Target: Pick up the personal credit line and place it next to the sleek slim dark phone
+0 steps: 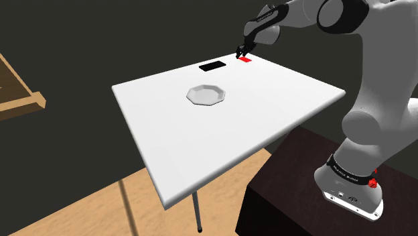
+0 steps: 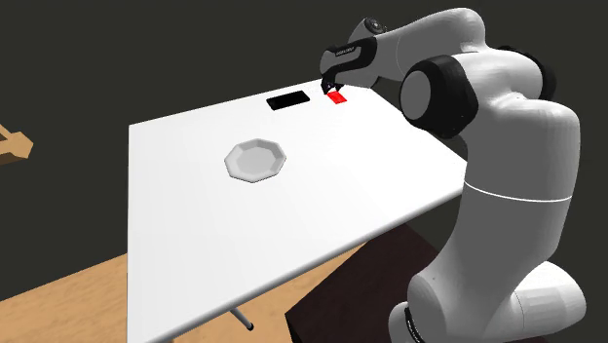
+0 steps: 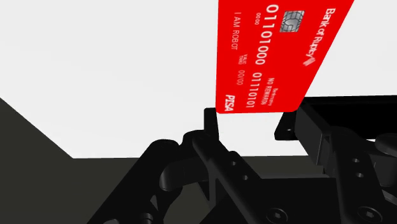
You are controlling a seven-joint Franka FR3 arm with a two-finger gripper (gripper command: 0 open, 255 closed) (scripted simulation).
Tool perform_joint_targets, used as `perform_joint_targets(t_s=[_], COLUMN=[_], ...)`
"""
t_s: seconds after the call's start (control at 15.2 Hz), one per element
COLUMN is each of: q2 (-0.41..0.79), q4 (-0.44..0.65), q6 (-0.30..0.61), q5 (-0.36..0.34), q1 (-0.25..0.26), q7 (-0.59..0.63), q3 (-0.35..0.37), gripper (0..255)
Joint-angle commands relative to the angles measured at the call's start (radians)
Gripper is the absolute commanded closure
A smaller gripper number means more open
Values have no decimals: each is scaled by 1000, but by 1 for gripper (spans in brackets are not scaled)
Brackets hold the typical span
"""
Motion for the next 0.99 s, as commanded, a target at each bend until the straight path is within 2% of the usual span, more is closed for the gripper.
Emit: perform_joint_targets(t_s=[0.0, 0.59, 0.92], q2=[18, 82, 87], q4=[8, -15, -16], q6=[10, 96, 102], q5=[1, 14, 15], q1=[-1, -8, -9], q7=[-4, -30, -32], q3=[1, 16, 17], gripper=[255, 255, 255])
